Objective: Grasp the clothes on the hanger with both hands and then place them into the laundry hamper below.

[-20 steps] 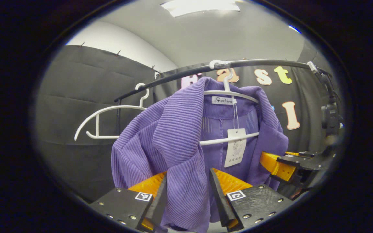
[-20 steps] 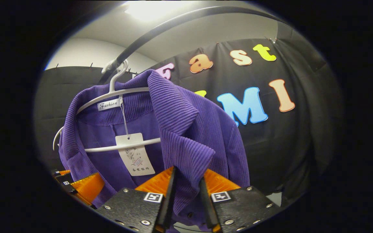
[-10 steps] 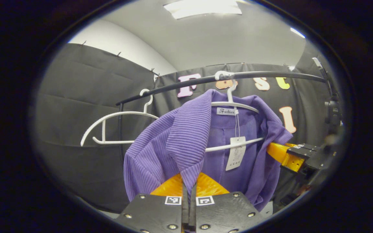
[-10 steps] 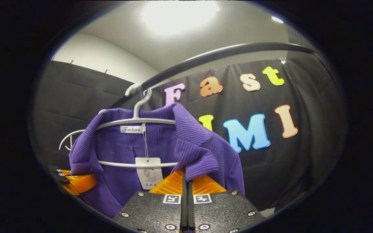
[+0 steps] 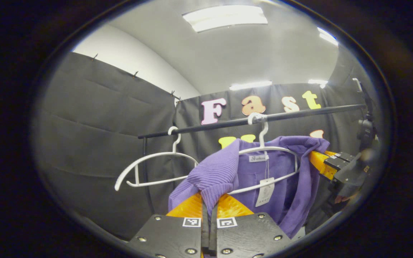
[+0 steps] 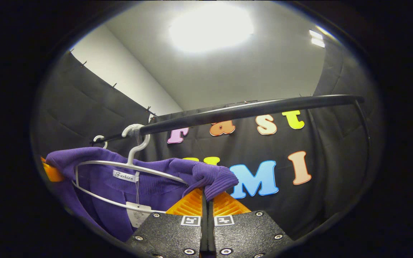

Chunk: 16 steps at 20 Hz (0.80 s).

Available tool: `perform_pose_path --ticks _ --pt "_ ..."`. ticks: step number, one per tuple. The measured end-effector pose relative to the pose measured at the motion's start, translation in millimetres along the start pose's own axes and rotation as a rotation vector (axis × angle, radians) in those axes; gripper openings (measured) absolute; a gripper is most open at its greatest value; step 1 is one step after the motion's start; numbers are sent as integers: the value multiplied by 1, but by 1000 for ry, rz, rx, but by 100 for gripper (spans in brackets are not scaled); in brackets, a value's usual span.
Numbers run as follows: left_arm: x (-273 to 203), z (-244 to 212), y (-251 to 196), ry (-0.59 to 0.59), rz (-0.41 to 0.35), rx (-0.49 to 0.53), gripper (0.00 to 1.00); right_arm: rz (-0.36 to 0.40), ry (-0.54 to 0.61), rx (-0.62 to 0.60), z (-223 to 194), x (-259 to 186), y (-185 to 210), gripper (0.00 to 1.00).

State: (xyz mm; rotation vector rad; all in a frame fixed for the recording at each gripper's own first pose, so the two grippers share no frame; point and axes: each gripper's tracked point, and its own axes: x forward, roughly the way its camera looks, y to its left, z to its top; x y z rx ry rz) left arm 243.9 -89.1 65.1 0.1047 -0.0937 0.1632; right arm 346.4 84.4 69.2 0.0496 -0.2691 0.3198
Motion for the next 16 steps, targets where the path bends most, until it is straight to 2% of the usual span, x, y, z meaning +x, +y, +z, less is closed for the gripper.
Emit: perform_pose_path --ticks 4,9,13,14,15,16 --pt "9 25 34 -27 47 37 6 -35 -26 -42 5 23 -18 0" --pt "27 54 60 -86 51 97 6 -58 -29 -103 -5 38 -29 0" --pt "46 55 75 -84 47 132 6 -90 1 -113 -22 44 -40 0" --pt "51 53 80 -77 57 143 1 -105 8 -114 -25 46 -46 0" --pt "55 52 83 -72 63 158 6 -122 15 -120 -30 49 -53 0" --pt "59 51 85 -66 67 173 4 -146 26 -128 -35 51 -62 0"
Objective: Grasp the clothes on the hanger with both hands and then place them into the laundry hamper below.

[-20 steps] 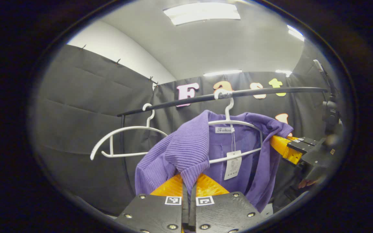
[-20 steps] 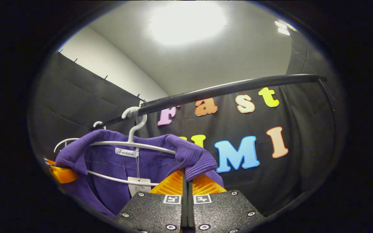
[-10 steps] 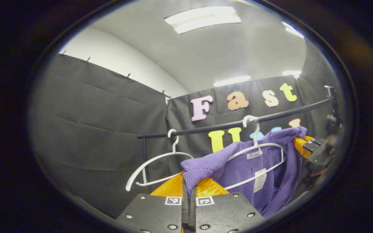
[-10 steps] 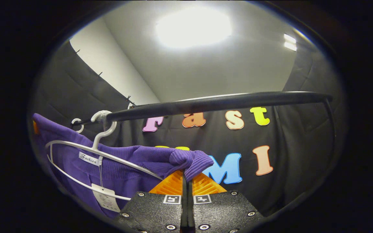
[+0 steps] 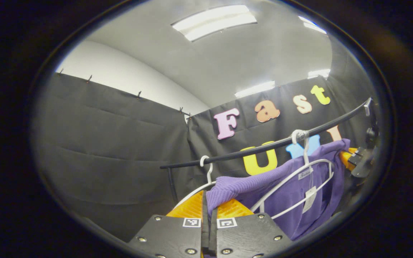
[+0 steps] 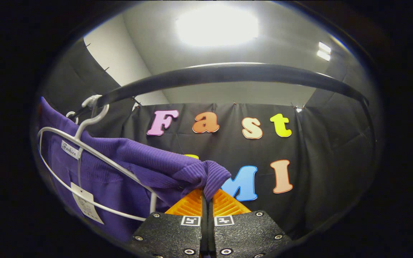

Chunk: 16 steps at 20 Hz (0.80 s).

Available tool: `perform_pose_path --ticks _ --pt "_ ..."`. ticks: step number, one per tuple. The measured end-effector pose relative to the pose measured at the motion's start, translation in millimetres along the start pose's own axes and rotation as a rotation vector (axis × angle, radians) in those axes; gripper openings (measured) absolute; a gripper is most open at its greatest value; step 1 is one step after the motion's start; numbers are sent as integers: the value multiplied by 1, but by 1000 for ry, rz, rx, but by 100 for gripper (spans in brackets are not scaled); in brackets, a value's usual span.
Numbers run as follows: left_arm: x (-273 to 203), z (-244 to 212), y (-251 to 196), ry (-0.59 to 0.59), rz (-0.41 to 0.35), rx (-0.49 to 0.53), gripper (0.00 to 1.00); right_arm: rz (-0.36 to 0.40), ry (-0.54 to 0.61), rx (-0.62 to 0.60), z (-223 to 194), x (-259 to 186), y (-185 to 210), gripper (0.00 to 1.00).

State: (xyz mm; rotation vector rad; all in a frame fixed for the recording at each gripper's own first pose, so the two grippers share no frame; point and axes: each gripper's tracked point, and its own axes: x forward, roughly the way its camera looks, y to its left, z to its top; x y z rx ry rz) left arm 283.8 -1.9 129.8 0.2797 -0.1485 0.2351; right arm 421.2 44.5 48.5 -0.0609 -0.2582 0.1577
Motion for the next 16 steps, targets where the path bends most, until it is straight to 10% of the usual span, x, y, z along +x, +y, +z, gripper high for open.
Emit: perform_pose_path --ticks 16 --pt "33 -44 -14 65 -138 -46 6 -8 221 75 -93 20 -18 0"
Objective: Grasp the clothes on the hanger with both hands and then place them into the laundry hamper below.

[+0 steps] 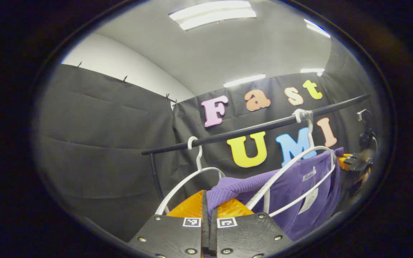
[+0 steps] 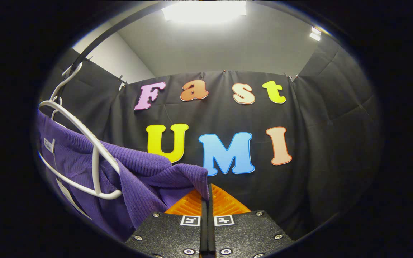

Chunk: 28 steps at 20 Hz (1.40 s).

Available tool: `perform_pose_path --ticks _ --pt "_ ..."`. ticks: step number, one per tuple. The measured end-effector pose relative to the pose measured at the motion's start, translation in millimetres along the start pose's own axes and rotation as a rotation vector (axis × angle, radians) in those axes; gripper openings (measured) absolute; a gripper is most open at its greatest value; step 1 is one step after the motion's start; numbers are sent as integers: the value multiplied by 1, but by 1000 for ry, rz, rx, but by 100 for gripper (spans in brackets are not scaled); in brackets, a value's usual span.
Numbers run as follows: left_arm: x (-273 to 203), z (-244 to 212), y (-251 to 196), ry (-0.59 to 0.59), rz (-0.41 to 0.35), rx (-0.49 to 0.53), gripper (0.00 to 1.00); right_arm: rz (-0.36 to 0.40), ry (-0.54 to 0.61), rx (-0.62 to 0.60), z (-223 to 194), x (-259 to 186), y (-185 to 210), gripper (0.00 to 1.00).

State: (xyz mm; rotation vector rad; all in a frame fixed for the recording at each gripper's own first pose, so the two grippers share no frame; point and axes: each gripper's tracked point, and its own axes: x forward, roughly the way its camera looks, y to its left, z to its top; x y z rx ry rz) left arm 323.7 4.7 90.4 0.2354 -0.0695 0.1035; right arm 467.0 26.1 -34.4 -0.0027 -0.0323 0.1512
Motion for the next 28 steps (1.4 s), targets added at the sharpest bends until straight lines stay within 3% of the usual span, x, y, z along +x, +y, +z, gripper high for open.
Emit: perform_pose_path --ticks 4,6,8,13,14,17,19,21,27,28 --pt "1 -3 -5 3 -18 -5 1 9 40 -41 -19 3 2 0" --pt "-2 -5 -8 5 -33 -20 6 8 68 -61 -32 3 3 0" --pt "-6 -3 -7 -5 -30 -7 1 18 93 -70 -42 2 10 0" --pt "-8 -2 -2 -10 -25 -28 6 75 134 -96 -62 -9 32 0" --pt "-6 1 -1 -19 -31 -28 1 78 128 -106 -60 -11 33 0" --pt "-7 21 5 -37 -52 59 1 95 119 -106 -53 -12 36 0" --pt "-8 39 11 -60 -61 144 6 101 95 -108 -41 -13 37 0" --pt "-11 51 13 -75 -71 216 1 104 69 -122 -32 -14 38 0" --pt "-8 30 16 -35 -92 209 1 118 74 -84 -35 -9 38 0" --pt "-11 21 17 -15 -94 200 8 118 91 -72 -41 -8 38 0"
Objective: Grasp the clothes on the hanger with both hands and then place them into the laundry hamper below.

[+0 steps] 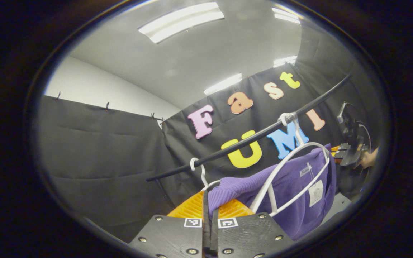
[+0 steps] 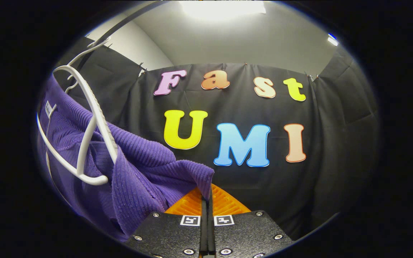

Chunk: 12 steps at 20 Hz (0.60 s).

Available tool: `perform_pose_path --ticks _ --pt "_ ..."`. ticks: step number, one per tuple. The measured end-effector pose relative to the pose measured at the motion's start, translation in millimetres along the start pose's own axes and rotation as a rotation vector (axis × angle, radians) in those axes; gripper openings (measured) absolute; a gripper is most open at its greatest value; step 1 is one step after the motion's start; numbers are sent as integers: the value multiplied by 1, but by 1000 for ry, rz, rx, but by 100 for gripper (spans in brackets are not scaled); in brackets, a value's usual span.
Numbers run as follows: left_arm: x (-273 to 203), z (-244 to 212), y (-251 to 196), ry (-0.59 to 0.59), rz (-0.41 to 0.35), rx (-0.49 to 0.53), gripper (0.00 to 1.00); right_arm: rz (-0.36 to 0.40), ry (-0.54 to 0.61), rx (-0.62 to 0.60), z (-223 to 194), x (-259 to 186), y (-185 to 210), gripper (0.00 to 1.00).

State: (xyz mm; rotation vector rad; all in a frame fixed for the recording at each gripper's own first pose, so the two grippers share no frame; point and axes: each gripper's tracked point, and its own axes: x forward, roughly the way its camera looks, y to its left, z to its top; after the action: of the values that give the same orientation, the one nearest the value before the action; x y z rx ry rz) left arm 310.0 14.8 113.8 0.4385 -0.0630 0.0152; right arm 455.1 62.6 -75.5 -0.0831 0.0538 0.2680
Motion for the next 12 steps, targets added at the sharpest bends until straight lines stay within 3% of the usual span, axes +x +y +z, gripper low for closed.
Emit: perform_pose_path --ticks 1,2,6,7,8,12 --pt "-3 -5 -2 6 -6 -22 8 2 14 13 -5 1 0 0" --pt "-4 -9 -5 6 -11 -53 1 3 21 20 -7 1 0 0" --pt "-2 -19 -10 -17 -44 -176 1 20 36 -12 -16 -1 1 0" --pt "-3 -19 -11 -26 -61 -217 8 28 47 -3 -20 -2 3 0" --pt "-3 -22 -11 -37 -75 -262 9 35 52 10 -23 -4 4 0" --pt "-7 -32 -11 -50 -88 -348 7 60 69 -19 -30 -12 11 0"
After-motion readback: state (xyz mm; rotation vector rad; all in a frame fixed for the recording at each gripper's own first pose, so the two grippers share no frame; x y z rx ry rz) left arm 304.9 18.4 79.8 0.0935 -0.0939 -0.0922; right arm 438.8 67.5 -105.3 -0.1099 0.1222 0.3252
